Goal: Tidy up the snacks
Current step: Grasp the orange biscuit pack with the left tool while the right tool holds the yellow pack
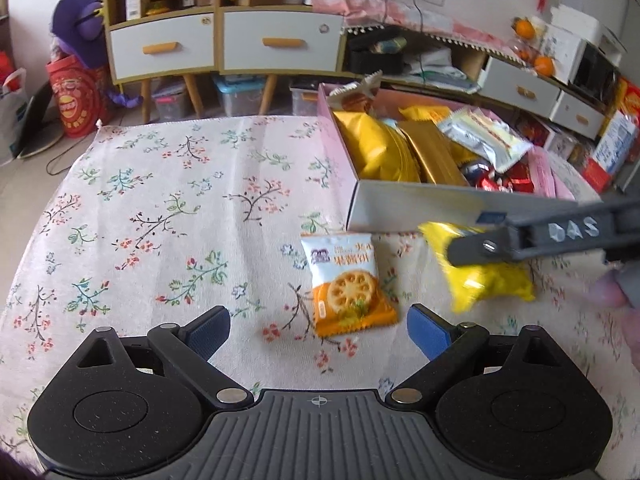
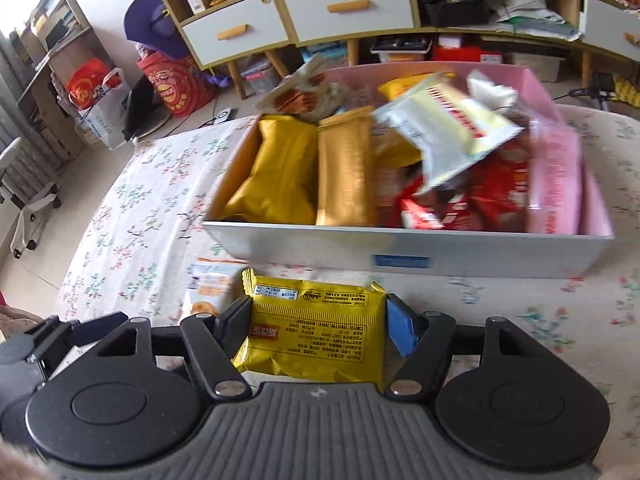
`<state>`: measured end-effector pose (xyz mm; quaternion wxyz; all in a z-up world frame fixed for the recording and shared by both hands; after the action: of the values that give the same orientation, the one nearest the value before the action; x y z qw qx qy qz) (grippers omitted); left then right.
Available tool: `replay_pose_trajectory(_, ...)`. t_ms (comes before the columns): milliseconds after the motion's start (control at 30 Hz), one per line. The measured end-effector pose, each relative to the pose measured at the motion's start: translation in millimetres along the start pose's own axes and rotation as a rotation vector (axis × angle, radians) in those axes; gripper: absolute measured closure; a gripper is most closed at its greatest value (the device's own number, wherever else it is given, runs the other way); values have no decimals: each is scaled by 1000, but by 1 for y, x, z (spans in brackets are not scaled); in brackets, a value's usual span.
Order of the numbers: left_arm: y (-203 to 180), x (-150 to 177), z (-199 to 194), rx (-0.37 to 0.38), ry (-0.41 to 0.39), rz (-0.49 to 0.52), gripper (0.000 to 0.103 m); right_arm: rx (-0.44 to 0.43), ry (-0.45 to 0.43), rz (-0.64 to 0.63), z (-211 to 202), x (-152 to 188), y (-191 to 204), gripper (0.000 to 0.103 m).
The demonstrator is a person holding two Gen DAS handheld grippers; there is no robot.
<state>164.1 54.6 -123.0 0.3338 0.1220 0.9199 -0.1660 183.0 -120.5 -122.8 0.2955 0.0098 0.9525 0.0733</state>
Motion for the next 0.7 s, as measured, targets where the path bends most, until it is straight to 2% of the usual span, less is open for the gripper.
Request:
replay_pose_trajectory(333, -9, -9, 11, -37, -32, -58, 15, 33, 1, 46, -10, 8, -44, 37)
replay_pose_trajectory(567, -19, -10, 27, -85, -3, -40, 24, 27, -1, 61, -11, 12, -53, 37)
replay_pose_trajectory(700, -21, -13, 34, -120, 1, -40, 26, 20, -6, 61, -12, 11, -52, 37)
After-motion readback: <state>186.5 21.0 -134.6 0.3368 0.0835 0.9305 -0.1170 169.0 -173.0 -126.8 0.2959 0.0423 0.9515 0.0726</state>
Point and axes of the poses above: each gripper's, at about its wrist camera, not at the fingertips, and z roughly the way its jaws point, y to its left, x to its underside, the point moved 8 cm from there along z, roughly the way its jaws point, and after that the axes turned 9 degrees about x, right-handed, at the moved point
